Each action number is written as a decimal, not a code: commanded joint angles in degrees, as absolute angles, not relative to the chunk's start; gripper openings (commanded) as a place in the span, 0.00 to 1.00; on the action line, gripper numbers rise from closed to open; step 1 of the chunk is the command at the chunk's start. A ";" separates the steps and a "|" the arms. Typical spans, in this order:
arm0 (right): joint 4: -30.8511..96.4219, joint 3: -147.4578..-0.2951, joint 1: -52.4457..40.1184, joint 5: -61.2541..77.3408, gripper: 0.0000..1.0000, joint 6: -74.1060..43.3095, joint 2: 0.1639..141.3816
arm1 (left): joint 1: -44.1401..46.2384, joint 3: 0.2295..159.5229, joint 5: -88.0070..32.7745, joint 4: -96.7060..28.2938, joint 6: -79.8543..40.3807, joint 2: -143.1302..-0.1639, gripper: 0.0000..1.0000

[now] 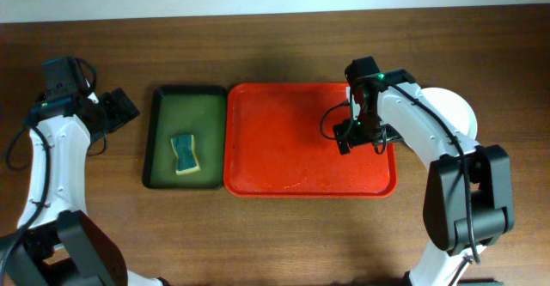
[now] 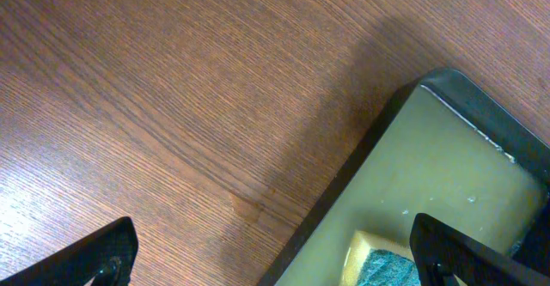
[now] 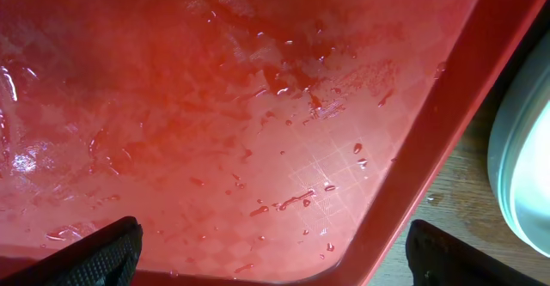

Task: Clean dirty plates on tray and stack at the side
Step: 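Open the right gripper and withdraw it from the stack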

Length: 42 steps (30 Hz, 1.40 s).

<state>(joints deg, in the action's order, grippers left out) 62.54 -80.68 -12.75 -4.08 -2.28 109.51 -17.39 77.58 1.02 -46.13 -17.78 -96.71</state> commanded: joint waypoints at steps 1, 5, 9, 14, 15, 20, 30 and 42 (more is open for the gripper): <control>62.48 -80.44 -12.78 -5.19 0.99 -1.72 109.23 | -17.69 78.04 0.82 -46.17 -17.96 -95.55 0.99; 62.48 -80.44 -12.80 -5.19 0.99 -1.72 109.23 | -17.69 78.04 0.82 -46.17 -17.96 -95.55 0.99; 62.48 -80.44 -12.80 -5.19 0.99 -1.72 109.25 | -17.69 78.04 0.82 -46.17 -17.96 -95.55 0.99; 62.46 -80.44 -12.73 -5.19 0.99 -1.72 109.21 | -17.69 78.04 0.82 -46.17 -17.96 -95.55 0.99; 62.43 -80.44 -12.73 -5.19 0.99 -1.72 109.21 | -17.69 78.04 0.82 -46.17 -17.96 -95.55 0.99; 61.67 -80.44 -12.73 -5.19 0.99 -1.72 107.46 | -17.69 78.04 0.82 -46.17 -17.96 -95.55 1.00; 61.69 -80.44 -12.73 -5.19 0.99 -1.72 72.82 | -17.69 78.04 0.82 -46.17 -17.96 -95.55 0.99; 61.71 -79.90 -12.03 -6.68 0.99 -1.72 39.62 | -17.69 78.04 0.82 -46.17 -17.96 -95.55 0.99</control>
<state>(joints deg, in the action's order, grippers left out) 61.69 -80.34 -12.73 -5.67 -1.52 44.58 -17.39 77.58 1.02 -46.13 -17.78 -96.71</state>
